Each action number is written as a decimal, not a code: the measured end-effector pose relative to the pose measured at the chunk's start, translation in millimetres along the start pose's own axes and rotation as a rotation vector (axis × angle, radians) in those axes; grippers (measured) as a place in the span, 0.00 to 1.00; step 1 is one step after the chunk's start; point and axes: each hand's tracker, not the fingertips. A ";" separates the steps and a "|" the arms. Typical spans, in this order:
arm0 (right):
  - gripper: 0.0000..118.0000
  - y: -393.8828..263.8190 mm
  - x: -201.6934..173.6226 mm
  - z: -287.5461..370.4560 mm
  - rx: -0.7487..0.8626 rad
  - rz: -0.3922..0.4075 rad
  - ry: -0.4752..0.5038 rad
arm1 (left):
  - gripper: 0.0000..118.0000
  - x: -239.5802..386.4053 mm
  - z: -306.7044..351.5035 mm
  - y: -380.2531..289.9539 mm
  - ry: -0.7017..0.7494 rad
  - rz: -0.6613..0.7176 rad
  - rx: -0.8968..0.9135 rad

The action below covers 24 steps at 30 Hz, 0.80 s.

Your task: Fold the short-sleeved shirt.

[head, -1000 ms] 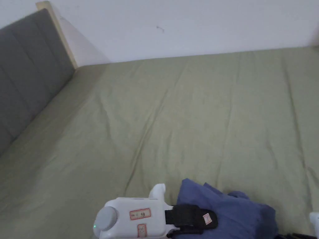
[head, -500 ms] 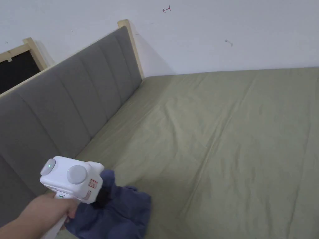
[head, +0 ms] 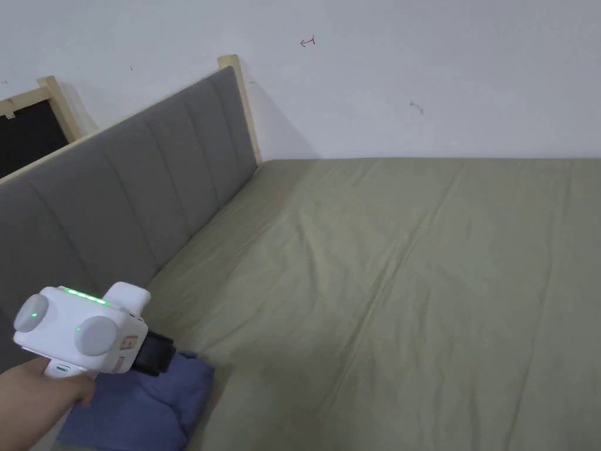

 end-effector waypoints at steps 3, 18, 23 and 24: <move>0.00 3.0 -2.4 15.5 0.050 0.002 0.016 | 0.92 20.2 55.4 -11.0 -0.163 0.190 0.170; 0.00 47.7 -26.2 125.2 0.262 0.069 0.062 | 0.00 270.0 241.0 -50.1 -0.676 0.120 0.655; 0.00 65.1 -39.9 190.9 0.585 0.103 -0.060 | 0.00 275.2 308.0 -39.8 -0.465 0.183 0.949; 0.00 64.3 -44.2 198.6 0.661 0.114 -0.101 | 0.00 277.6 313.8 -38.8 -0.438 0.177 0.998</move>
